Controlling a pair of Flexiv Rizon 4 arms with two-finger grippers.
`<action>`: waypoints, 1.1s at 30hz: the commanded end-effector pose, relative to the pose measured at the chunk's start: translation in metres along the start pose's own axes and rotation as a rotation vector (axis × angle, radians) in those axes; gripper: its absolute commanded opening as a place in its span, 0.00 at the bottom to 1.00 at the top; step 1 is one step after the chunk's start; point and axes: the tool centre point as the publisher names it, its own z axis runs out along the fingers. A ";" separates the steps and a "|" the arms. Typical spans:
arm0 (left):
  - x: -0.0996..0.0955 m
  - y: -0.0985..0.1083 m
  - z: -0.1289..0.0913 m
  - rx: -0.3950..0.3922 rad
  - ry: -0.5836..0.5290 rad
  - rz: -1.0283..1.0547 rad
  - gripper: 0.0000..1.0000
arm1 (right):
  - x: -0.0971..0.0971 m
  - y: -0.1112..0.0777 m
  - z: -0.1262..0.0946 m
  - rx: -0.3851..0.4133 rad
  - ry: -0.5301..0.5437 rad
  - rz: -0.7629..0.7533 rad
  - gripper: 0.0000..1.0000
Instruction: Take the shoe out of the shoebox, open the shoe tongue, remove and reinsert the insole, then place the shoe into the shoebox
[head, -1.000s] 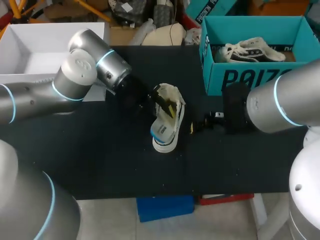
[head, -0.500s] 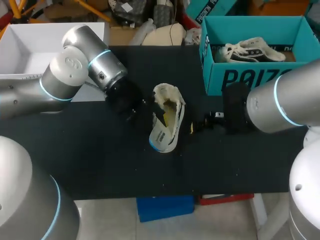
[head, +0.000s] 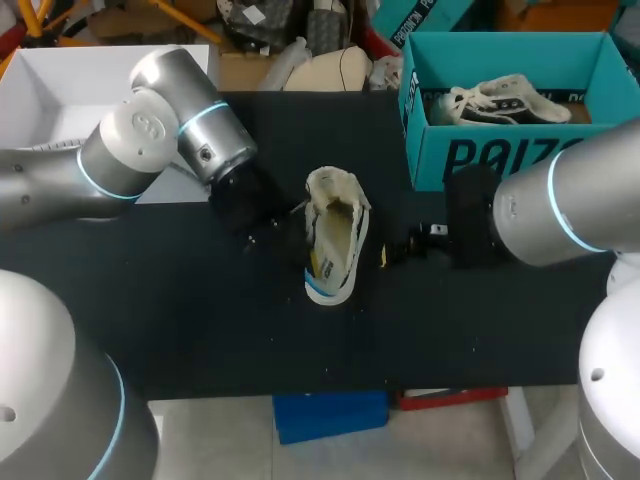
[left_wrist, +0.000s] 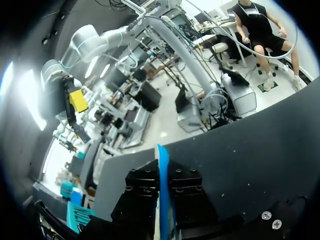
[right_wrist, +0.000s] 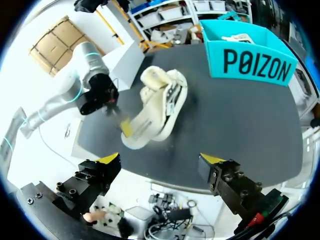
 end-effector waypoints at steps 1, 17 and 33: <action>0.005 0.013 0.002 0.009 -0.019 0.013 0.00 | 0.001 0.000 0.000 0.000 -0.003 0.000 1.00; -0.004 0.065 -0.013 -0.128 -0.065 0.068 0.00 | 0.001 0.000 0.000 0.000 -0.003 0.000 1.00; -0.005 0.086 -0.003 -0.208 0.096 0.055 0.00 | 0.001 0.000 0.000 0.000 -0.003 0.000 1.00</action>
